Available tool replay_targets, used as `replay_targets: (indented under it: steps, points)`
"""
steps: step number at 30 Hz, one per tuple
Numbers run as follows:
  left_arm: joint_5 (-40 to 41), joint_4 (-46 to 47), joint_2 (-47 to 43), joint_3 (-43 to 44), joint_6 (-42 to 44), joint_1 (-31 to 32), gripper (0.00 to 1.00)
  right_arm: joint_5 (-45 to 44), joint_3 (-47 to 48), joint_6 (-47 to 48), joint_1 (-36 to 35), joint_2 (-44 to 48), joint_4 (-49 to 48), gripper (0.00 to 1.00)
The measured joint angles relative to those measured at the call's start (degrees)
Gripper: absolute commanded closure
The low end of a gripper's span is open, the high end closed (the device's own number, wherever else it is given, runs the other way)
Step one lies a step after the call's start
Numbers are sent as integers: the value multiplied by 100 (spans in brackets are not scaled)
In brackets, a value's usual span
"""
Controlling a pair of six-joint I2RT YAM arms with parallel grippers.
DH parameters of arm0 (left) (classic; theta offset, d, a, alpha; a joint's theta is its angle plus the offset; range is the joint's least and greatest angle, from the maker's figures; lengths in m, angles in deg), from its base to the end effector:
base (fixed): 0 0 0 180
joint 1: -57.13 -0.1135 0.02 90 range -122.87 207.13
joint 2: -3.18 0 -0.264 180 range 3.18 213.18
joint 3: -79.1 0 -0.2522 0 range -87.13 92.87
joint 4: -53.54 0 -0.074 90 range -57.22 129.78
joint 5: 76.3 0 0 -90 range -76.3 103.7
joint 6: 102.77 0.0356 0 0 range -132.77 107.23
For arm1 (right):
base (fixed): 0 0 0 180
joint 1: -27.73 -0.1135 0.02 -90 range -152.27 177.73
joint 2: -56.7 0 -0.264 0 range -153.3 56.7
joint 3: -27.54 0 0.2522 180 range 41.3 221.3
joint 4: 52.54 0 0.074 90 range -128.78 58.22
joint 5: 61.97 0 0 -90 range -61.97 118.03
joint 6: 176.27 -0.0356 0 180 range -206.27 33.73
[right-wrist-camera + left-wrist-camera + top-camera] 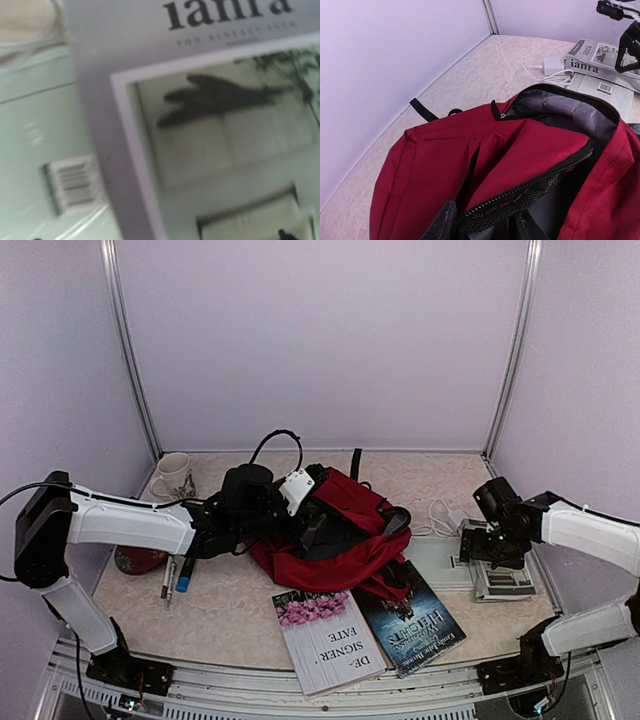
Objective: Pack the student bag
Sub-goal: Pick up the book from the corner of the board.
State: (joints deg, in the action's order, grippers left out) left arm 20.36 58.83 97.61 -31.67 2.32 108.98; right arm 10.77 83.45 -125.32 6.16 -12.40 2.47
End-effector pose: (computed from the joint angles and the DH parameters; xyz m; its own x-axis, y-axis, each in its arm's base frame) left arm 0.2327 -0.2895 0.2321 -0.0173 0.4406 -0.8975 0.7439 0.6055 0.2829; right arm 0.2005 0.0679 0.2023 -0.8272 0.3199 -0.4620 0.3509 0.9362 0.0200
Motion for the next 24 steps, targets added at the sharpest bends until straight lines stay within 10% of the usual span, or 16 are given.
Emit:
replay_targets:
  steps: [11,24]
  points:
    - [-411,369,-42,-326,61,-146,68,1272,-1526,-2570,0,3058,275,2]
    - [-758,579,-271,-444,52,-267,69,1631,-2433,-5534,2,4140,817,0]
